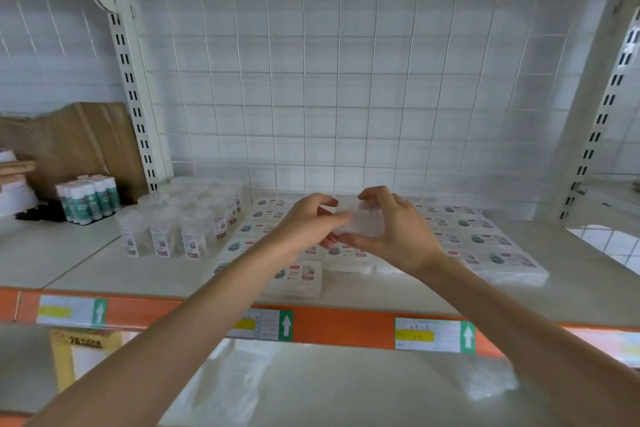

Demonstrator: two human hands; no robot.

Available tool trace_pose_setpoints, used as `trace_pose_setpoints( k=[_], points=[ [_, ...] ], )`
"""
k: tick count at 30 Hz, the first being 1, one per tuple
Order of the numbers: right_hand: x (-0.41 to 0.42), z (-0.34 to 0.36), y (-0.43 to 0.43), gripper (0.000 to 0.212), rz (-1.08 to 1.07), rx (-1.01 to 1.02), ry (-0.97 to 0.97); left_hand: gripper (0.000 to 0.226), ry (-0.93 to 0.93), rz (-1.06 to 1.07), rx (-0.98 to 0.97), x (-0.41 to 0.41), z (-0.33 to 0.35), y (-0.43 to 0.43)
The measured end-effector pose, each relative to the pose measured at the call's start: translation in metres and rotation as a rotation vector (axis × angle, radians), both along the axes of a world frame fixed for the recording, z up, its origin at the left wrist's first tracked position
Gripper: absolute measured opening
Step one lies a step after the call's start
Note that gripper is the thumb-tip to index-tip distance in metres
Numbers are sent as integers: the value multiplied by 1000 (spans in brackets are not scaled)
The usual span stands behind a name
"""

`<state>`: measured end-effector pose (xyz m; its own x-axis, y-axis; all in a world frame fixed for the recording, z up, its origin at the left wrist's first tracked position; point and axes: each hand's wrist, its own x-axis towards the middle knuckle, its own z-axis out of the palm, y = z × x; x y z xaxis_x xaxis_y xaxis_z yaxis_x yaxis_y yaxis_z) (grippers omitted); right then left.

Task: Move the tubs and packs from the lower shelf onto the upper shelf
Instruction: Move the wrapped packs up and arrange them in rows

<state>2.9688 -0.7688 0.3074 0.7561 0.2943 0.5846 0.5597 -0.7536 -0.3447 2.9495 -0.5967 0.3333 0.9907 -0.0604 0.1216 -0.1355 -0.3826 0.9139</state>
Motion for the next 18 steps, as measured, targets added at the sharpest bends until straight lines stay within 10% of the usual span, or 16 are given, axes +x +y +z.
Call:
trace_pose_setpoints(
  k=[3,7,18],
  points=[
    [-7,2,-3,93,29,249,166,47,44,-26,-178,-4,-5,1],
    [-13,11,-15,58,47,696,412,39,-5,-20,-227,-8,-9,8],
    [-12,7,-16,20,235,819,539,41,-2,-12,-239,-15,-9,13]
  ],
)
